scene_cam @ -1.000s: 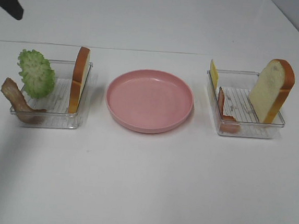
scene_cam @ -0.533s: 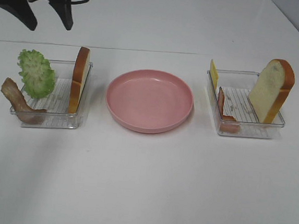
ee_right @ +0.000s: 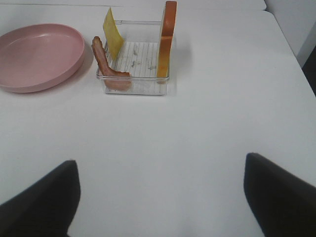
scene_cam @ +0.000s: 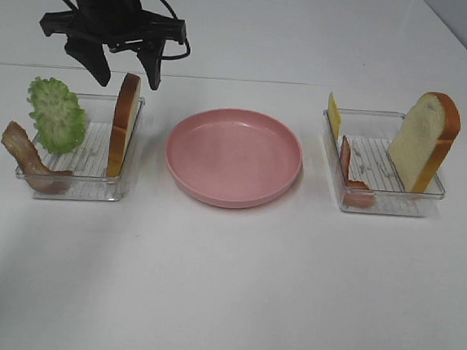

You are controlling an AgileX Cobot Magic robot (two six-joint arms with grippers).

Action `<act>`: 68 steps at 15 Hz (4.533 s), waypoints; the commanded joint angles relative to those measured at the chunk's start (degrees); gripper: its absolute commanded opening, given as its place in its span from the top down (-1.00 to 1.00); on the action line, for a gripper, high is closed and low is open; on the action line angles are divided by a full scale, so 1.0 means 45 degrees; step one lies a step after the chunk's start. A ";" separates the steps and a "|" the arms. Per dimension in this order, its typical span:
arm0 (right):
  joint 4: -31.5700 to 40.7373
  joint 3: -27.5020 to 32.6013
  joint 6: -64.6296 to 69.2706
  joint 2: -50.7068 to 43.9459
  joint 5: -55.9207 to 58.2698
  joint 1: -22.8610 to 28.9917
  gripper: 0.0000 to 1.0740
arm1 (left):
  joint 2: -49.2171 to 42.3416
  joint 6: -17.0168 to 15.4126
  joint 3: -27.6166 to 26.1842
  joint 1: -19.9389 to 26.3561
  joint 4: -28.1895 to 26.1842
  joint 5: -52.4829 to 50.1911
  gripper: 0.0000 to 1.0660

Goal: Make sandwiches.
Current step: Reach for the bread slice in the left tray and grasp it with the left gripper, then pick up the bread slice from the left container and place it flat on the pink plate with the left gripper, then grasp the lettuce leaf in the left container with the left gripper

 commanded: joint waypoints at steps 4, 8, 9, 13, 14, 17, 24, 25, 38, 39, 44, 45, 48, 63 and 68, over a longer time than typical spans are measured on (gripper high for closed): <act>-0.0025 0.0013 -0.0166 -0.0216 -0.0115 -0.0089 -0.58 | 0.0713 -0.0115 -0.0051 -0.0102 0.0535 -0.0535 -0.24; -0.0025 0.0013 -0.0166 -0.0216 -0.0115 -0.0089 -0.58 | 0.1108 -0.0115 -0.0051 -0.0102 0.0522 -0.0904 -0.11; -0.0025 0.0013 -0.0166 -0.0216 -0.0115 -0.0089 -0.58 | 0.1146 -0.0115 -0.0051 -0.0102 0.0522 -0.0866 -0.07; -0.0025 0.0013 -0.0166 -0.0216 -0.0115 -0.0089 -0.58 | 0.1159 -0.0115 -0.0051 -0.0102 0.0535 -0.0866 0.54; -0.0025 0.0013 -0.0166 -0.0216 -0.0115 -0.0089 -0.58 | 0.1159 -0.0115 -0.0051 -0.0102 0.0535 -0.0866 0.63; -0.0025 0.0013 -0.0166 -0.0216 -0.0115 -0.0089 -0.58 | 0.1146 -0.0115 -0.0051 -0.0102 0.0522 -0.0840 1.00; -0.0025 0.0013 -0.0166 -0.0216 -0.0115 -0.0089 -0.58 | 0.0306 0.0115 -0.1261 -0.0013 -0.0471 0.0929 1.00; -0.0025 0.0013 -0.0166 -0.0216 -0.0115 -0.0089 -0.58 | -0.0051 0.0458 -0.1261 0.0000 -0.1120 0.0929 1.00; -0.0025 0.0013 -0.0166 -0.0216 -0.0115 -0.0089 -0.58 | 0.1846 0.4736 -0.1324 0.0000 -0.8964 -0.2012 1.00; -0.0025 0.0013 -0.0166 -0.0216 -0.0115 -0.0089 -0.58 | 0.2024 0.4762 -0.1324 0.0000 -0.9078 -0.2088 1.00; -0.0025 0.0013 -0.0166 -0.0216 -0.0115 -0.0089 -0.58 | 0.3221 0.4787 -0.1324 0.0000 -0.9766 -0.2852 1.00; -0.0025 0.0013 -0.0166 -0.0216 -0.0115 -0.0089 -0.58 | 0.3527 0.4787 -0.1324 0.0000 -1.0084 -0.2839 1.00; -0.0025 0.0013 -0.0166 -0.0216 -0.0115 -0.0089 -0.58 | 0.3705 0.4787 -0.1324 0.0000 -1.0148 -0.2916 0.90; -0.0025 0.0013 -0.0166 -0.0204 -0.0115 -0.0089 -0.58 | 0.2445 0.3871 -0.1388 -0.0407 -0.3680 -0.2152 -0.57; -0.0025 0.0013 -0.0166 -0.0204 -0.0115 -0.0089 -0.58 | 0.0980 0.2483 -0.2381 -0.0280 -0.0904 -0.0229 -0.55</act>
